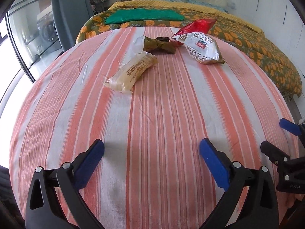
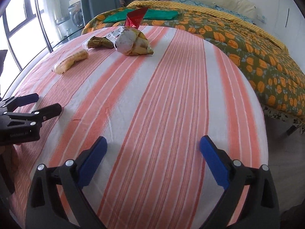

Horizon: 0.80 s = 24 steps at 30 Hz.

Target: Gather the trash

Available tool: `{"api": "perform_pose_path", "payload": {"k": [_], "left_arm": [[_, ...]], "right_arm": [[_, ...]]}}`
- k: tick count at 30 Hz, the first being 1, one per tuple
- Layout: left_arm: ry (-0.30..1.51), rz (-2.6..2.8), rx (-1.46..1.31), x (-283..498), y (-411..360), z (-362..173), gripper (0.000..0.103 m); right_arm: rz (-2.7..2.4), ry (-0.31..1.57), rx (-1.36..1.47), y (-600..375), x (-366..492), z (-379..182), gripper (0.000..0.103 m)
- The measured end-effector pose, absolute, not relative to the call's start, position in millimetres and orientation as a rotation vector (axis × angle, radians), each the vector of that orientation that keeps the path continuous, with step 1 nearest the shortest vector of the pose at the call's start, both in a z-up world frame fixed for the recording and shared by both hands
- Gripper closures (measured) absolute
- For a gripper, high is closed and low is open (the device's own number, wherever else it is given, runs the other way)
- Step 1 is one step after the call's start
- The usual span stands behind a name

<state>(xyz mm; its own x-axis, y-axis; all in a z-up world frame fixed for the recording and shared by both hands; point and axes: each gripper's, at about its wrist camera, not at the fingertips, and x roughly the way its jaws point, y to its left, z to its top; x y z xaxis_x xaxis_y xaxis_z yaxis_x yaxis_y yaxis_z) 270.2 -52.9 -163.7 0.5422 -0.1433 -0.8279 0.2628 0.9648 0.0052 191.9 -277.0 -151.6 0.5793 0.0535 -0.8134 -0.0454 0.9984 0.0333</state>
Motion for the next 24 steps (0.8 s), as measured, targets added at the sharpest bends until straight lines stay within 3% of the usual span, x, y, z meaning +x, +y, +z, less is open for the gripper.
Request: {"api": "perform_pose_path", "payload": {"k": [24], "left_arm": [[0.967,-0.239,0.134,268.6,-52.9,-164.0,0.004]], "right_arm": [[0.047,0.949,0.009,-277.0,191.5,-151.2,0.006]]}}
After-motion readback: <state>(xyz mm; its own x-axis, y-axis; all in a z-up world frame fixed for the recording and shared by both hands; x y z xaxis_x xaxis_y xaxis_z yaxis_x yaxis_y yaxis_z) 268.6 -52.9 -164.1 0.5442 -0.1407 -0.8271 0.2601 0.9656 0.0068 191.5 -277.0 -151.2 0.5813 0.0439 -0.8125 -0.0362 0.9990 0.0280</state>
